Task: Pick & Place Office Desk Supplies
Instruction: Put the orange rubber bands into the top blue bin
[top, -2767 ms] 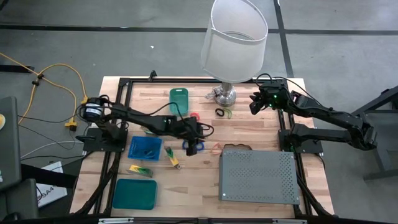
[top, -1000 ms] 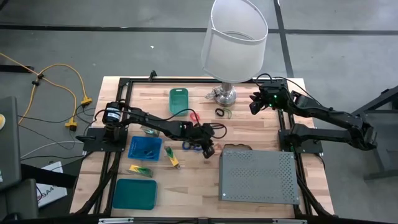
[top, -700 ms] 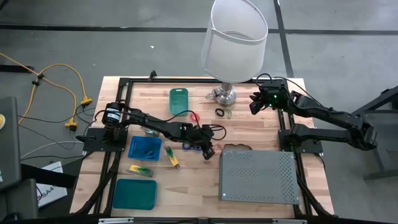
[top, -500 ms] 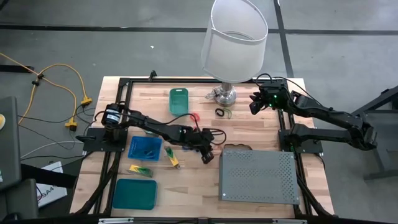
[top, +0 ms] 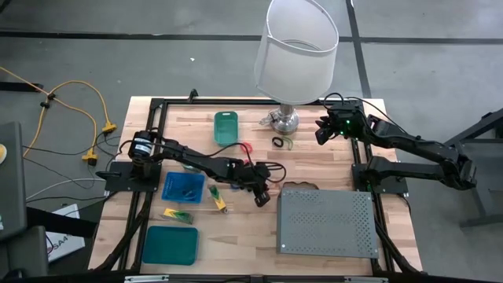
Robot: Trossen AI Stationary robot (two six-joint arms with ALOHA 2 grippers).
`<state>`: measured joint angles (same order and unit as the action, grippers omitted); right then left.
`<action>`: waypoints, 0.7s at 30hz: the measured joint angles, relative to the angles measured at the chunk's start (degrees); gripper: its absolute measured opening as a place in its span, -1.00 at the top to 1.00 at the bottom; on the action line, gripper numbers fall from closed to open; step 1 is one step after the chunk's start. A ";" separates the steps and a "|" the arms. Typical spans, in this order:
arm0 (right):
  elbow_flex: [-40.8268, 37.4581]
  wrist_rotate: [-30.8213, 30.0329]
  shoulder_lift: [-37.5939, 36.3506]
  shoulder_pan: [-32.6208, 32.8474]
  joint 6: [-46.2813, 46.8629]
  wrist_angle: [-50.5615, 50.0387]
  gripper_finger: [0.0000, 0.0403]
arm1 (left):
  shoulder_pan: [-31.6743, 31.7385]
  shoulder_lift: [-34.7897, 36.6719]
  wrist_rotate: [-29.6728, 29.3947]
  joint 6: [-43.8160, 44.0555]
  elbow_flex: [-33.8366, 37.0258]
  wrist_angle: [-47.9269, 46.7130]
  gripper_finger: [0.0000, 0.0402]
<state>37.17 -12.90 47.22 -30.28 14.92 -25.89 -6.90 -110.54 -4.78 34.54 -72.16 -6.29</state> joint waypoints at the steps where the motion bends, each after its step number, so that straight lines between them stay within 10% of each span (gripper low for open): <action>1: 0.00 -0.01 0.00 0.00 0.02 0.00 0.48 | 0.00 0.00 0.02 0.00 0.00 -0.16 0.67; 21: 0.00 0.00 0.00 0.00 0.01 0.00 0.48 | 0.02 0.00 1.22 -1.55 0.00 0.11 0.26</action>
<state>37.17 -12.90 47.22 -30.28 14.93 -25.89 -6.87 -110.54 -3.56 32.99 -72.16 -6.17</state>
